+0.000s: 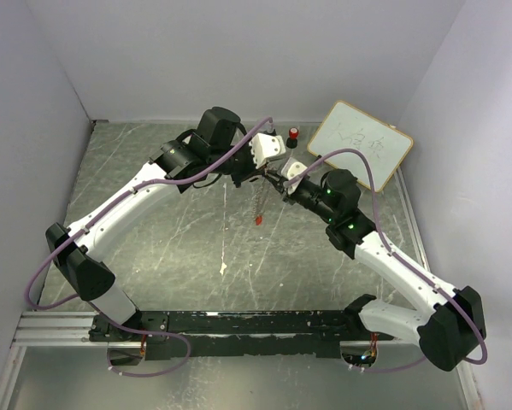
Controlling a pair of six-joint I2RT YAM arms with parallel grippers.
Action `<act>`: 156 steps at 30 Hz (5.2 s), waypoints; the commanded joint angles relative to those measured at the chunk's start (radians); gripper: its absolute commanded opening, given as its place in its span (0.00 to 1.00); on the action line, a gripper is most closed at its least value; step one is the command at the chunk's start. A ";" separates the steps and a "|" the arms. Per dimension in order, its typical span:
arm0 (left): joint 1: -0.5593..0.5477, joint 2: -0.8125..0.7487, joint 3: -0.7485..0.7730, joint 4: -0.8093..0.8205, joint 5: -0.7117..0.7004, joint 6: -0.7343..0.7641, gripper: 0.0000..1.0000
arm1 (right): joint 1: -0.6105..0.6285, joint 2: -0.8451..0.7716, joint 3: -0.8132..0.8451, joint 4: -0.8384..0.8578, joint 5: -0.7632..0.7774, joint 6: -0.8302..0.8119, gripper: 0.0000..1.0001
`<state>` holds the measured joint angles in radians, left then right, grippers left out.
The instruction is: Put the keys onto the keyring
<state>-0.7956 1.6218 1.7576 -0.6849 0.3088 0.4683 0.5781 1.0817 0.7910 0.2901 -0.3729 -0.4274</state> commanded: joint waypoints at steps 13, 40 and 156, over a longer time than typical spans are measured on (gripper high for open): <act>-0.001 -0.057 -0.038 0.104 -0.035 -0.051 0.07 | -0.001 -0.051 -0.050 0.177 0.116 0.090 0.00; 0.033 -0.178 -0.183 0.360 -0.120 -0.209 0.07 | -0.208 -0.139 -0.340 0.756 0.198 0.556 0.00; 0.035 -0.168 -0.182 0.372 -0.111 -0.226 0.07 | -0.047 -0.084 -0.459 1.168 0.407 0.590 0.00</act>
<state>-0.7589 1.4841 1.5455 -0.3233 0.2134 0.2325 0.5320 1.0325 0.2920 1.4406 0.0719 0.2001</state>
